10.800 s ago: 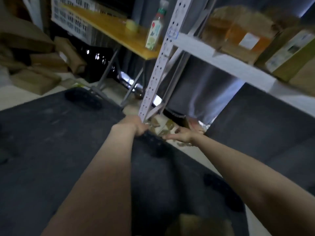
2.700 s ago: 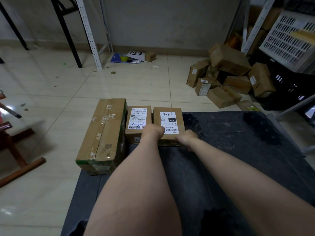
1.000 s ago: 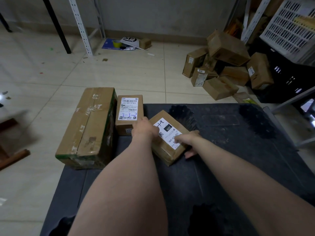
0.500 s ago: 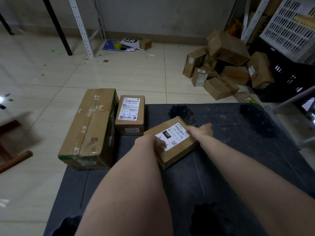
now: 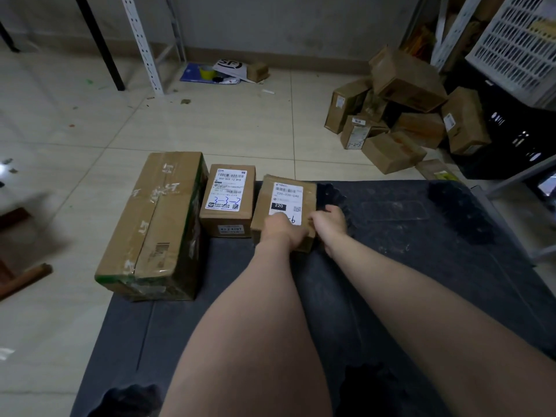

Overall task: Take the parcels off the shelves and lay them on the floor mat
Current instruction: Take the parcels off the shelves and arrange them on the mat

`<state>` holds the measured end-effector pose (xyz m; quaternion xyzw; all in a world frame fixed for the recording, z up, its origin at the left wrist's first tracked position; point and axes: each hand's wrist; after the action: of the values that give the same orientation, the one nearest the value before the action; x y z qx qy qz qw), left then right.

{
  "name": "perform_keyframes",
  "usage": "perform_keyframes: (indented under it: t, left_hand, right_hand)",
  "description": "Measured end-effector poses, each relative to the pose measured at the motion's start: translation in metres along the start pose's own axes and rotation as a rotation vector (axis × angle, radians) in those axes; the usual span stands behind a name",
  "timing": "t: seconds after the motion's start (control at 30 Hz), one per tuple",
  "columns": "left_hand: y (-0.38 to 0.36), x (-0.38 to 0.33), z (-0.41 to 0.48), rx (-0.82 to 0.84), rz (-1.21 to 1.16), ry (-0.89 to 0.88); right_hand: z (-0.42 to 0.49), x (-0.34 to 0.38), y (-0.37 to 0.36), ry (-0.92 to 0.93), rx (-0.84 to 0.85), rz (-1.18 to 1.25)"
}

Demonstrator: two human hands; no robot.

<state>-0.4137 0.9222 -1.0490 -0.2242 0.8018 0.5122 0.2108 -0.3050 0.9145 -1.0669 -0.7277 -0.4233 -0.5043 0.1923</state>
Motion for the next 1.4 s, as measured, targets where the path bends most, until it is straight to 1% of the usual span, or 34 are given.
perform_keyframes:
  t: [0.13,0.2,0.27,0.3,0.33,0.37,0.5,0.6,0.67,0.73,0.83,0.97,1.07,1.13,1.2,1.33,1.4]
  left_hand:
    - [-0.001,0.002,0.001,-0.038,-0.152,-0.002]
    - [0.000,0.006,0.002,-0.058,-0.213,-0.006]
    - [0.003,0.008,0.002,-0.048,-0.268,-0.004]
    - [0.004,0.009,0.001,-0.044,-0.285,0.000]
    - [0.004,0.009,0.001,-0.039,-0.303,0.003]
    - [0.005,0.009,0.000,-0.034,-0.323,-0.004]
    - [0.008,0.000,-0.005,0.019,-0.396,-0.042]
    - [0.016,-0.017,-0.011,0.072,-0.437,-0.068]
    - [0.023,-0.037,-0.018,0.073,-0.414,-0.123]
    - [0.028,-0.068,-0.027,0.063,-0.410,-0.203]
    - [0.026,-0.130,-0.049,0.083,-0.383,-0.390]
    - [0.000,-0.219,-0.095,0.106,-0.310,-0.700]
    - [-0.026,-0.275,-0.150,0.167,-0.355,-0.869]
    - [-0.040,-0.305,-0.194,0.237,-0.365,-0.993]
    - [-0.052,-0.327,-0.238,0.302,-0.363,-1.118]
    - [-0.069,-0.354,-0.306,0.461,-0.318,-1.325]
    - [-0.078,-0.361,-0.330,0.468,-0.229,-1.421]
  right_hand:
    - [0.000,0.007,-0.012,0.062,0.041,0.147]
    - [0.000,0.008,-0.012,0.070,-0.006,0.083]
    - [0.000,0.004,-0.009,-0.006,-0.101,-0.089]
    - [-0.003,0.002,-0.008,-0.084,-0.102,-0.138]
    - [-0.007,0.001,-0.008,-0.140,-0.068,-0.132]
    - [-0.009,0.000,-0.008,-0.151,-0.042,-0.102]
    - [-0.018,0.010,-0.008,-0.037,-0.044,-0.100]
    - [-0.025,0.031,0.005,-0.031,-0.041,-0.090]
    - [-0.029,0.048,0.020,-0.033,-0.048,-0.108]
    - [-0.033,0.069,0.042,-0.010,-0.093,-0.104]
    - [-0.042,0.097,0.094,0.118,-0.214,-0.159]
    - [-0.077,0.126,0.188,0.443,-0.392,-0.342]
    - [-0.114,0.144,0.269,0.637,-0.622,-0.455]
    - [-0.146,0.154,0.323,0.721,-0.767,-0.563]
    - [-0.177,0.160,0.373,0.742,-0.907,-0.629]
    - [-0.231,0.168,0.455,0.719,-1.208,-0.676]
    - [-0.257,0.174,0.487,0.731,-1.313,-0.738]
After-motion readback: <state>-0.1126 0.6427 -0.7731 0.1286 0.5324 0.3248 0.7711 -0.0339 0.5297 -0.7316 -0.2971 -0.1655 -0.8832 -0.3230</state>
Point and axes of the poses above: each hand's wrist, its own z-axis towards the middle knuckle, its own y-axis out of the back of the hand, x = y × z, and after that the axes turned 9 degrees about z, right-handed
